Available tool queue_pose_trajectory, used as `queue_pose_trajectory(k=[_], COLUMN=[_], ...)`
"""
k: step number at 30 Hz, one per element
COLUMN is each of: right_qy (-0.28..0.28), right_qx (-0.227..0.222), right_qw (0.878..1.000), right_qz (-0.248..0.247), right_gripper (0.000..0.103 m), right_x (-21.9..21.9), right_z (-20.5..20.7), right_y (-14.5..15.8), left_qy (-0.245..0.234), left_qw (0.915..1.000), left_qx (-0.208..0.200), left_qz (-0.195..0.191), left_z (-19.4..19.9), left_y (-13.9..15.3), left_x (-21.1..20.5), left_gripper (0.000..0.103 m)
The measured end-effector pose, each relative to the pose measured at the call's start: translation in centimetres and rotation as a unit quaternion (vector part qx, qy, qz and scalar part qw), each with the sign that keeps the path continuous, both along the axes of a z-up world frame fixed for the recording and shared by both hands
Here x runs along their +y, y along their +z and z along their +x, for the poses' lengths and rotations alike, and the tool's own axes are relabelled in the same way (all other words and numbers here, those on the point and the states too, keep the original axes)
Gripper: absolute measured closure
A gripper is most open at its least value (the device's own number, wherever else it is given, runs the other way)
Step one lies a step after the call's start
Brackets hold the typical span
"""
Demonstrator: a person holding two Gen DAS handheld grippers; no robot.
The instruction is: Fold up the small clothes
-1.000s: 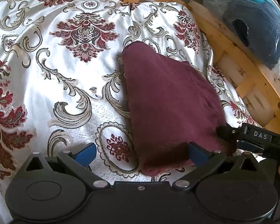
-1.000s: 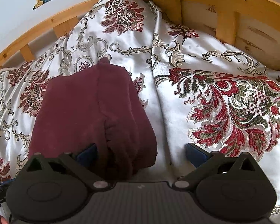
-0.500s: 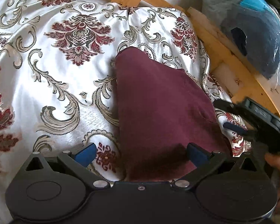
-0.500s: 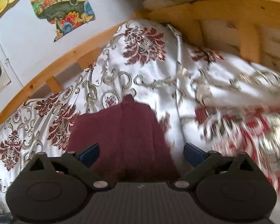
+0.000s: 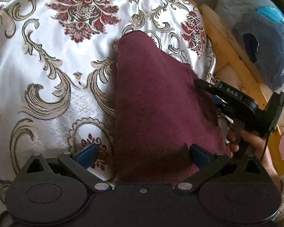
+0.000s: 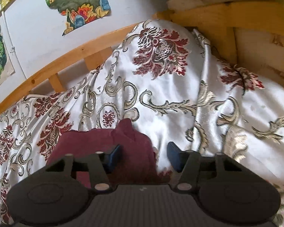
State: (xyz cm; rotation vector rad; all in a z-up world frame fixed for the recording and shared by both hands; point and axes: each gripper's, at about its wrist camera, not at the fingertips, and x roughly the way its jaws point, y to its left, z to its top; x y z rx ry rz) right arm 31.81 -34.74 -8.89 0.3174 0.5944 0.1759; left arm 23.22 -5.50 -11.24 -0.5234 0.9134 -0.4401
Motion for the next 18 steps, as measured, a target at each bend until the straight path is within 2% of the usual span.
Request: queue_pose_trajectory(k=[6,8,11,18], right_qy=[0.021,0.011,-0.008,-0.011], right_qx=[0.053,0.056,0.059,0.061], right_qw=[0.998,0.998,0.998,0.998], right_qz=[-0.021,-0.017,-0.001,-0.008], right_gripper=[0.053,0.063,0.072,0.074], right_x=[1.2,1.2,0.9,1.2], right_z=[0.7,0.6,0.6,0.6], right_y=[0.0,-0.2,-0.5,-0.5], left_qy=[-0.006,-0.007,-0.007,-0.007], left_qw=[1.0,1.0,0.9999,0.9999], left_qx=[0.002,0.002,0.002,0.009], left_qz=[0.005,0.005,0.01,0.009], left_z=[0.2,0.2,0.3,0.5], left_y=[-0.4,-0.4,-0.3,-0.2], left_x=[-0.3,-0.2,-0.4,-0.4], left_gripper=[0.001,0.001,0.001,0.001])
